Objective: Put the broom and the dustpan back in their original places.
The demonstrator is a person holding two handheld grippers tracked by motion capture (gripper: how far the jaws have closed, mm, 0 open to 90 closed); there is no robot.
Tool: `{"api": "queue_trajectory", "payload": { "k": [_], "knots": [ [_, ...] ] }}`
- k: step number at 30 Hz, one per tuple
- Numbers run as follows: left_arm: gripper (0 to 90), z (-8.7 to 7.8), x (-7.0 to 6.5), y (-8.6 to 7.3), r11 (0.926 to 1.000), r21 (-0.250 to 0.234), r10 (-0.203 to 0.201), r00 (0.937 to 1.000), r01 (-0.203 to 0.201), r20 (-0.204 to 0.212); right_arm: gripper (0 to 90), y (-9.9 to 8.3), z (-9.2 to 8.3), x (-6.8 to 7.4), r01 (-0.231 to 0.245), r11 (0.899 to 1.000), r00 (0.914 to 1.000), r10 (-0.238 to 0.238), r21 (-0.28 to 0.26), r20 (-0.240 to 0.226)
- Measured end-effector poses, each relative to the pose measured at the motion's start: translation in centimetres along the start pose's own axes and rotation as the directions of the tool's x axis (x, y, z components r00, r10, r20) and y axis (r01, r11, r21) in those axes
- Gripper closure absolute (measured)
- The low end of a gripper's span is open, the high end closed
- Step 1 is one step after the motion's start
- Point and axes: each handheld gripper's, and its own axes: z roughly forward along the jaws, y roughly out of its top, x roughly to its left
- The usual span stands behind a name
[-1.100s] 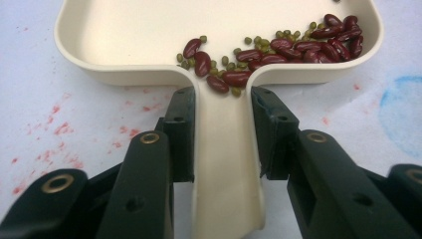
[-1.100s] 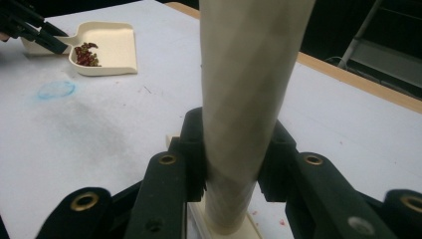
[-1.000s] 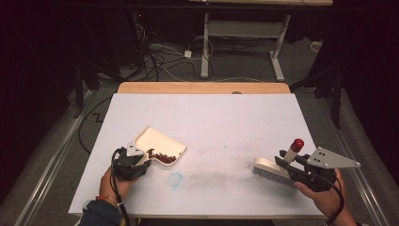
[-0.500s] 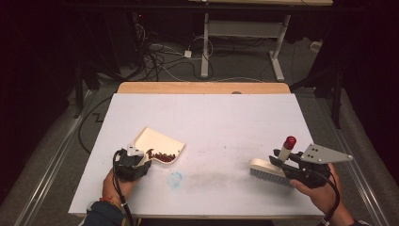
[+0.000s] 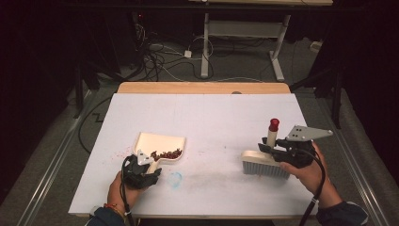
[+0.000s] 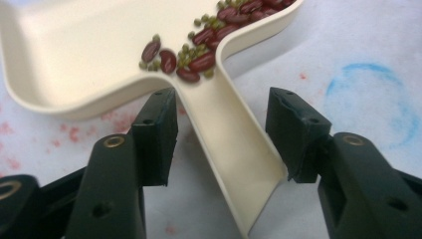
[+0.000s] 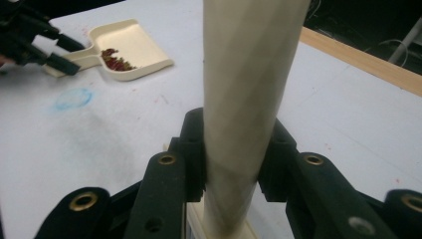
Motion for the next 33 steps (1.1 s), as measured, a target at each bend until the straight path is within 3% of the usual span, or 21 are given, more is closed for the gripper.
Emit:
{"api": "queue_trajectory", "payload": {
  "k": [3,7,9,13,16,19,22,24,29,33],
  "knots": [
    [40.8,-0.7,0.1,-0.3,0.9969,-0.055,0.057,0.9981,-0.056,0.023,68.3,0.5,0.9,-0.8,-0.007,1.0,0.9999,0.007,0.009,0.011],
    [38.0,-1.9,0.2,-1.0,0.9797,-0.156,0.132,0.9908,-0.126,0.028,65.8,1.2,1.9,-2.1,-0.031,0.999,0.9992,0.03,0.015,0.024],
    [36.4,-2.2,0.4,-1.3,0.9757,-0.167,0.148,0.9887,-0.143,0.021,65.7,1.7,2.2,-2.7,-0.043,0.999,0.9985,0.042,0.01,0.036],
    [36.4,-2.3,0.9,-1.4,0.9701,-0.2,0.154,0.9858,-0.138,0.068,63.8,2.2,3.4,-3.6,-0.062,0.998,0.9945,0.06,0.027,0.086],
    [36.8,-2.2,0.7,-1.3,0.9678,-0.199,0.171,0.983,-0.154,0.067,64.1,2.3,4.8,-4.1,-0.091,0.994,0.985,0.08,0.065,0.153],
    [36.8,-2.1,0.5,-1.3,0.9651,-0.204,0.179,0.982,-0.164,0.059,64.3,2.3,6.0,-4.4,-0.147,0.985,0.9666,0.124,0.088,0.224],
    [22.9,-2.1,0.4,-1.4,0.9647,-0.219,0.153,0.9881,-0.147,0.011,62.0,2.0,7.1,-5.0,-0.203,0.973,0.9413,0.162,0.113,0.296],
    [23.8,-2.1,0.4,-1.4,0.9626,-0.234,0.144,0.9894,-0.137,0.014,57.1,1.7,7.8,-5.5,-0.234,0.964,0.9206,0.176,0.129,0.348],
    [21.2,-2.2,0.6,-1.4,0.962,-0.239,0.138,0.9904,-0.133,0.007,56.3,1.4,7.6,-5.7,-0.25,0.962,0.9094,0.193,0.113,0.368],
    [19.2,-2.0,0.6,-1.4,0.9631,-0.234,0.139,0.9903,-0.133,0.008,54.1,1.4,7.0,-5.6,-0.23,0.97,0.918,0.192,0.072,0.347]
  ]
}}
